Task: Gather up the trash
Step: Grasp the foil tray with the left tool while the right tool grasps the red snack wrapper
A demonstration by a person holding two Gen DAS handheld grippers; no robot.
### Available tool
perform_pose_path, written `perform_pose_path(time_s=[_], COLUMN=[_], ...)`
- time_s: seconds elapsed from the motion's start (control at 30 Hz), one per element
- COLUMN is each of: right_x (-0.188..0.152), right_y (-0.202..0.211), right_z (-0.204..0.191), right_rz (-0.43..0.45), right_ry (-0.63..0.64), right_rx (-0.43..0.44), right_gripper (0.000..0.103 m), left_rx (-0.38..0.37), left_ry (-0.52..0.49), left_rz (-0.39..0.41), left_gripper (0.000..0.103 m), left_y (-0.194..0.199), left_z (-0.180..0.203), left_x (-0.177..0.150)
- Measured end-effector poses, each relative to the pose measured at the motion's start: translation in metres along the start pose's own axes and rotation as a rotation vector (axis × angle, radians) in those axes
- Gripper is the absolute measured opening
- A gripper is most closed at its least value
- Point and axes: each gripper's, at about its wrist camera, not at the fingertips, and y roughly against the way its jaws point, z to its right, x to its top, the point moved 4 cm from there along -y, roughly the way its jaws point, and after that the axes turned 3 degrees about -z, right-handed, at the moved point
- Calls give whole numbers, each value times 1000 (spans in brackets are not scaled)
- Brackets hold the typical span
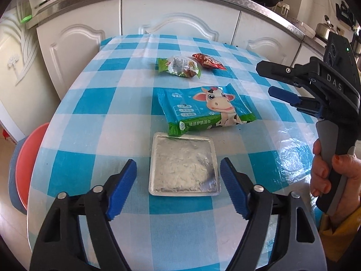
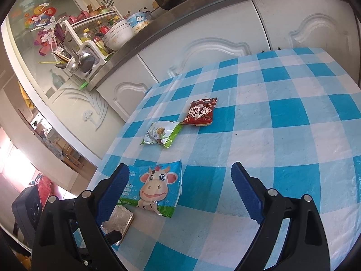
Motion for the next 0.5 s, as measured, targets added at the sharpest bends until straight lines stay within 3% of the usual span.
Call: perform_pose_path(time_s=[0.23, 0.5], right_x=[-2, -5], right_y=[-7, -17], right_z=[4, -2], right_rz=[-18, -46], right_ry=[-6, 29], right_rx=[-1, -17], right_gripper=[91, 91], left_rx=[-3, -9], left_ry=[-19, 5], left_rz=[25, 50], left_gripper=[59, 48], left_y=[0, 1], left_z=[6, 3], left_x=[1, 1])
